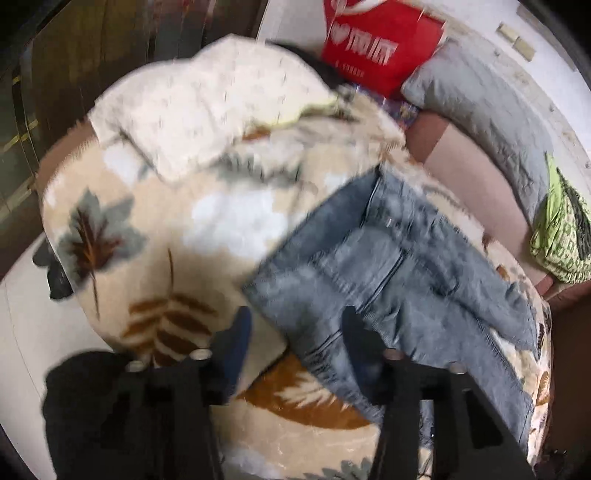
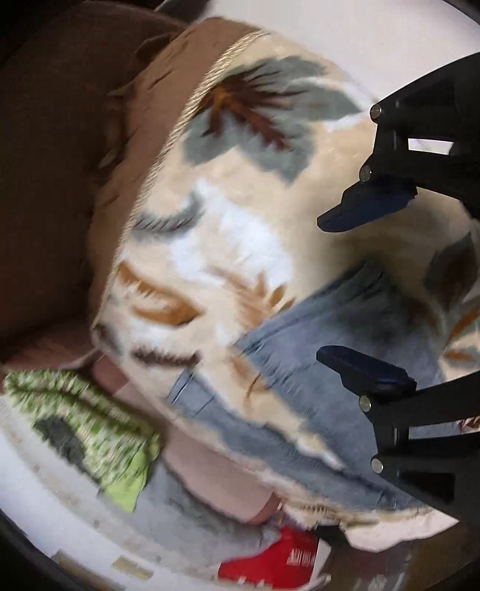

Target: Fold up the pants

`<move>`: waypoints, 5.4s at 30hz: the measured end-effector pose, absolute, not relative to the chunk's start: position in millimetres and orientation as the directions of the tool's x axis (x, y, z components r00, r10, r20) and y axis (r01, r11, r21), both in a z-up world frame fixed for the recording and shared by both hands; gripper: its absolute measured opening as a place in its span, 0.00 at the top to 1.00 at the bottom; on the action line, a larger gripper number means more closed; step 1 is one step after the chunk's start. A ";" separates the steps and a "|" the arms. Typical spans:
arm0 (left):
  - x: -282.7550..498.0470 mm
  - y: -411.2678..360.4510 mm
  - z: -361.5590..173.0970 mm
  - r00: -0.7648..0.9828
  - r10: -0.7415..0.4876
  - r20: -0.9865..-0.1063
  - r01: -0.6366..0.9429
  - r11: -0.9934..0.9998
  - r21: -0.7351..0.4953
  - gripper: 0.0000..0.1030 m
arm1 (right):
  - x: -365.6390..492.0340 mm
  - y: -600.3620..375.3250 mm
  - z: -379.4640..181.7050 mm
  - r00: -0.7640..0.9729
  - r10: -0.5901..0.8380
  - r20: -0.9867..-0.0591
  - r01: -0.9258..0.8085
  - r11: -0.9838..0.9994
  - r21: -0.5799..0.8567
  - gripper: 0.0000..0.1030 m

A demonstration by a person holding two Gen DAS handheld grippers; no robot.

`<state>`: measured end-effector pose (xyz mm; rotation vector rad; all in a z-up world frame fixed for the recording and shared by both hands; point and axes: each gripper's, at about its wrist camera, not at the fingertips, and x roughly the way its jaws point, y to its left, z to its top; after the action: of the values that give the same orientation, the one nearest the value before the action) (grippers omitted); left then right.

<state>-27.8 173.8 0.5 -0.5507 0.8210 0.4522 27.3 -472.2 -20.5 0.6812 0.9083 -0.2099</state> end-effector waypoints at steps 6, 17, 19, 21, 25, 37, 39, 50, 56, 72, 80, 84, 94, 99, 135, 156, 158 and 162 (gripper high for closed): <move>4.6 121.8 12.8 0.649 0.146 -0.747 -0.374 0.916 -0.146 0.31 | 112.1 -447.3 -21.1 0.566 0.116 -0.816 0.310 0.887 0.341 0.35; 42.8 99.6 -64.1 0.515 0.120 -0.849 -0.270 0.962 -0.028 0.31 | 176.3 -423.3 -63.1 0.406 -0.009 -0.914 0.222 0.971 0.089 0.81; 42.3 99.9 -62.5 0.514 0.116 -0.850 -0.269 0.962 -0.032 0.31 | 173.5 -421.6 -52.9 0.445 -0.116 -0.888 0.249 0.968 -0.002 0.96; 44.5 98.8 -59.7 0.509 0.119 -0.852 -0.267 0.963 -0.025 0.31 | 172.0 -424.0 -51.7 0.455 -0.191 -0.869 0.287 0.956 -0.060 0.98; 44.4 100.4 -42.7 0.543 0.133 -0.829 -0.267 0.964 -0.021 0.31 | 172.5 -438.0 -66.9 0.429 -0.098 -0.898 0.294 0.955 0.036 0.95; 72.9 122.9 -36.2 0.502 0.113 -0.858 -0.280 0.959 -0.038 0.31 | 156.9 -415.6 -74.4 0.396 0.040 -0.917 0.183 0.975 0.122 0.34; 79.7 129.9 -31.0 0.502 0.098 -0.859 -0.284 0.957 -0.057 0.31 | 159.4 -421.6 -61.3 0.413 0.081 -0.907 0.192 0.966 0.174 0.34; 183.7 153.9 -23.9 0.523 0.119 -0.844 -0.334 0.940 -0.075 0.31 | 306.7 -448.1 -45.5 0.462 0.123 -0.878 0.269 0.924 0.271 0.41; 216.5 157.7 -60.2 0.465 0.147 -0.873 -0.345 0.938 -0.026 0.28 | 347.8 -451.1 -75.1 0.407 0.141 -0.903 0.316 0.905 0.284 0.62; 219.5 156.6 -34.4 0.501 0.176 -0.847 -0.334 0.943 -0.001 0.24 | 289.1 -441.2 -81.4 0.336 -0.020 -0.942 0.268 0.960 0.075 0.72; 232.7 149.0 -70.1 0.431 0.205 -0.879 -0.293 0.953 0.079 0.14 | 266.8 -447.5 -31.8 0.496 -0.023 -0.868 0.296 0.944 0.144 0.43; 230.9 143.3 -56.6 0.451 0.215 -0.866 -0.288 0.954 0.087 0.14 | 259.8 -424.6 -11.3 0.587 0.042 -0.809 0.199 0.961 0.194 0.43; 218.8 183.9 -31.5 0.460 0.172 -0.871 -0.364 0.932 -0.008 0.14 | 277.1 -401.2 -57.1 0.431 0.068 -0.900 0.178 0.971 0.159 0.37; 219.4 211.9 -9.7 0.496 0.134 -0.858 -0.411 0.906 -0.097 0.14 | 288.9 -410.3 -22.4 0.487 0.076 -0.870 0.156 0.973 0.172 0.37; 355.3 230.4 -57.3 0.437 -0.091 -0.895 -0.377 0.885 -0.274 0.63 | 407.1 -431.4 -61.5 0.428 0.131 -0.894 0.135 0.969 0.207 0.60; 308.8 217.4 23.5 0.584 -0.152 -0.797 -0.262 0.895 -0.363 0.98 | 366.1 -429.0 1.6 0.569 0.110 -0.815 0.134 0.965 0.224 0.85; 293.2 216.5 37.1 0.605 -0.164 -0.779 -0.247 0.891 -0.380 0.98 | 346.9 -430.1 18.8 0.591 0.121 -0.798 0.128 0.962 0.241 0.85; 250.2 217.6 66.7 0.657 -0.189 -0.730 -0.216 0.880 -0.422 0.98 | 308.2 -435.6 45.0 0.629 0.137 -0.766 0.111 0.959 0.262 0.85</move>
<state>250.2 217.6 66.7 -0.5103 0.8642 0.0162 308.2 -435.6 45.0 0.2979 0.8946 0.0151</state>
